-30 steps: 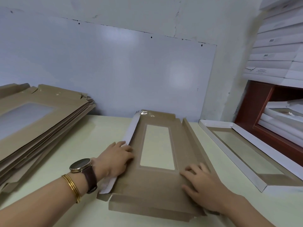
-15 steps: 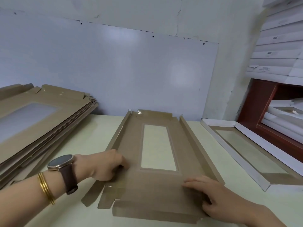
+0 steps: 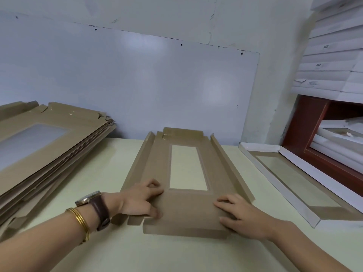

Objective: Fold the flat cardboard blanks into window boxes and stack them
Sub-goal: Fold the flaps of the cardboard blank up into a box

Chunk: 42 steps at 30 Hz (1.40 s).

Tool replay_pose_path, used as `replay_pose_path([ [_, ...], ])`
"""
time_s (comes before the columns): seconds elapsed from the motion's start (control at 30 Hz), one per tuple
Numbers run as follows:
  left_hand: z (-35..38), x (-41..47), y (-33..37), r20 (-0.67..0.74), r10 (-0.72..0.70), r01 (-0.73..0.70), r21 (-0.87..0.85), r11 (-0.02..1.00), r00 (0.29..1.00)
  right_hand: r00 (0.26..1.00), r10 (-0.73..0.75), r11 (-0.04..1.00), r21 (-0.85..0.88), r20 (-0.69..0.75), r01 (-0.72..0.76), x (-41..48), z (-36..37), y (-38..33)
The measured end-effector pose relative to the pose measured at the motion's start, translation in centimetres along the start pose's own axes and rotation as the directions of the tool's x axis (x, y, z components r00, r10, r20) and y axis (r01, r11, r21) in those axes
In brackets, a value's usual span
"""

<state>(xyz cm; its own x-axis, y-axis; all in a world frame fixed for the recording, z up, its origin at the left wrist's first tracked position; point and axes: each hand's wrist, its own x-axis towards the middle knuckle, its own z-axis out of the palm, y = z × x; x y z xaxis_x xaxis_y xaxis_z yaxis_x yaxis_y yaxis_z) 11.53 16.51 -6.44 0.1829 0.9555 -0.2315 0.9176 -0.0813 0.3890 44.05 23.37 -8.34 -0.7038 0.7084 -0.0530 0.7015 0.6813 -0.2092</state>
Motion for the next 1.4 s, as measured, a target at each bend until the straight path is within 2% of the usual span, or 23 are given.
replay_pose_path([
  [0.07,0.1,0.5,-0.4,-0.041,-0.001,-0.001,-0.039,0.999,0.999,1.0,0.02,1.0,0.007,0.01,-0.02,0.5,-0.2,0.0],
  [0.17,0.0,0.7,-0.8,-0.039,-0.015,0.01,-0.121,0.993,0.999,0.995,0.069,0.986,0.145,0.069,-0.078,0.6,-0.9,-0.1],
  [0.23,-0.5,0.4,-1.2,0.06,0.002,0.009,-0.182,0.983,0.998,0.989,0.078,0.968,0.227,0.126,-0.105,0.5,-1.5,-0.1],
  [0.3,-0.9,-0.1,-1.7,0.165,0.035,-0.002,-0.197,0.98,0.986,0.982,0.061,0.974,0.206,0.181,-0.099,0.4,-1.7,0.0],
  [0.37,-1.1,-0.3,-2.1,0.202,0.072,-0.039,-0.16,0.986,0.977,0.977,0.04,0.985,0.154,0.211,-0.073,0.3,-1.7,0.0],
  [0.43,-1.0,-0.3,-2.2,0.202,0.104,-0.078,-0.136,0.988,0.974,0.98,0.025,0.989,0.14,0.199,-0.054,0.2,-1.6,0.1],
  [0.6,-1.1,-0.5,-2.2,0.148,0.188,-0.178,-0.074,0.981,0.971,0.998,-0.003,0.994,0.112,0.068,-0.004,-0.1,-1.0,0.2],
  [0.7,-1.0,-0.8,-2.1,0.134,0.188,-0.182,-0.051,0.982,0.973,1.0,-0.015,0.994,0.106,0.027,0.012,-0.1,-0.7,0.3],
  [0.83,-0.6,-1.1,-1.7,0.013,0.179,-0.176,-0.12,0.977,0.984,0.998,-0.006,0.995,0.1,-0.07,0.013,0.4,-0.7,0.4],
  [0.9,-0.8,-1.3,-1.5,-0.091,0.173,-0.187,-0.178,0.966,0.981,0.99,0.065,0.985,0.167,-0.129,-0.043,0.6,-0.9,0.5],
  [1.0,-1.1,-1.4,-1.3,-0.173,0.102,-0.147,-0.276,0.95,0.98,0.977,0.177,0.929,0.348,-0.122,-0.125,1.0,-1.3,0.7],
  [1.13,-1.0,-1.1,-1.3,-0.231,-0.023,-0.079,-0.421,0.903,0.973,0.966,0.18,0.924,0.368,-0.186,-0.101,1.9,-2.2,0.5],
  [1.27,-0.2,0.0,-1.0,-0.325,-0.119,-0.025,-0.408,0.912,0.938,0.926,0.255,0.944,0.277,-0.277,-0.177,3.0,-2.7,0.0],
  [1.4,0.8,0.9,-0.8,-0.479,-0.167,0.018,-0.3,0.954,0.862,0.903,0.292,0.948,0.219,-0.315,-0.23,3.7,-2.4,-0.6],
])
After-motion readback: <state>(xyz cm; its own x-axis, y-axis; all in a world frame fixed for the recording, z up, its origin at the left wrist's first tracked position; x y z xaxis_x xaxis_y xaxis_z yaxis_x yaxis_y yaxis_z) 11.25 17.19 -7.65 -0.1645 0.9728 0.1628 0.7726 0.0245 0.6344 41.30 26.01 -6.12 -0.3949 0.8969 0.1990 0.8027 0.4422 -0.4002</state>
